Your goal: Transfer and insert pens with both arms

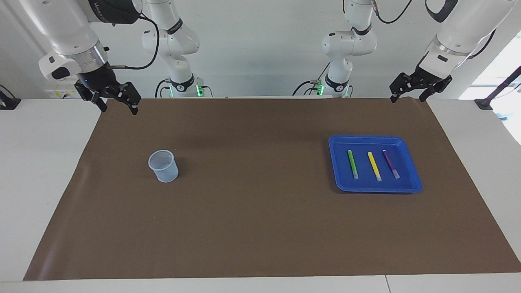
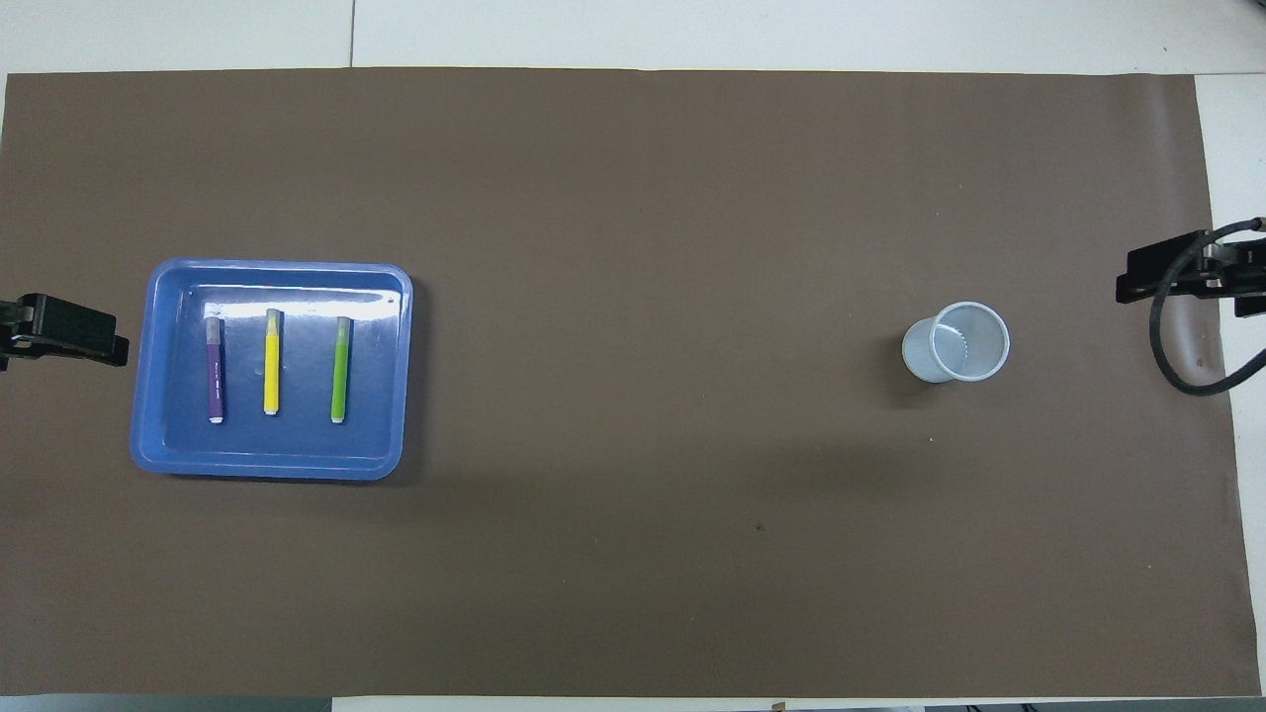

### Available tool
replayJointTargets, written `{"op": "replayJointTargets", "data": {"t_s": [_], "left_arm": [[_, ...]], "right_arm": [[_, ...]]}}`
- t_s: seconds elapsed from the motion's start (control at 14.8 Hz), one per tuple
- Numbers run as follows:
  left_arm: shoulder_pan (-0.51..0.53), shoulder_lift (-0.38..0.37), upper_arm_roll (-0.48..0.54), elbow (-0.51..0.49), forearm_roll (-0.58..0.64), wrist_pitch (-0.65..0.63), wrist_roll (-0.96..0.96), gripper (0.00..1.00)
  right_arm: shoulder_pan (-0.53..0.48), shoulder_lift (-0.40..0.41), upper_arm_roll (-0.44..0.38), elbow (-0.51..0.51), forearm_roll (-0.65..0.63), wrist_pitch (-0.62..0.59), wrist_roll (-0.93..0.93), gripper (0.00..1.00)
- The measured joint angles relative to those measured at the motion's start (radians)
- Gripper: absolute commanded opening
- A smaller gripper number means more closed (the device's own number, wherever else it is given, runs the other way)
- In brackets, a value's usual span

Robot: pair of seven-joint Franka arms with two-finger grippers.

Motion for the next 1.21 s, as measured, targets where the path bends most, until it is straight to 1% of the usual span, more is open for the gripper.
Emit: {"op": "replayJointTargets", "data": {"t_s": [0.67,0.81,0.88,0.94,1.08,1.21], "left_arm": [[0.004,-0.004,0.006,-0.001,0.001,-0.004,-0.002,1.00],[0.021,-0.008,0.007,-0.018,0.001,-0.001,-0.003,1.00],[0.036,-0.013,0.007,-0.045,0.001,0.012,-0.002,1.00],[0.055,-0.017,0.008,-0.084,0.002,0.053,0.003,1.00],[0.103,-0.017,0.009,-0.195,0.003,0.193,0.061,1.00],[0.150,-0.003,0.012,-0.328,0.004,0.363,0.149,1.00]], "right_arm": [[0.000,0.000,0.000,0.000,0.000,0.000,0.000,1.00],[0.000,0.000,0.000,0.000,0.000,0.000,0.000,1.00],[0.000,0.000,0.000,0.000,0.000,0.000,0.000,1.00],[0.000,0.000,0.000,0.000,0.000,0.000,0.000,1.00],[0.000,0.000,0.000,0.000,0.000,0.000,0.000,1.00],[0.000,0.000,0.000,0.000,0.000,0.000,0.000,1.00]]}}
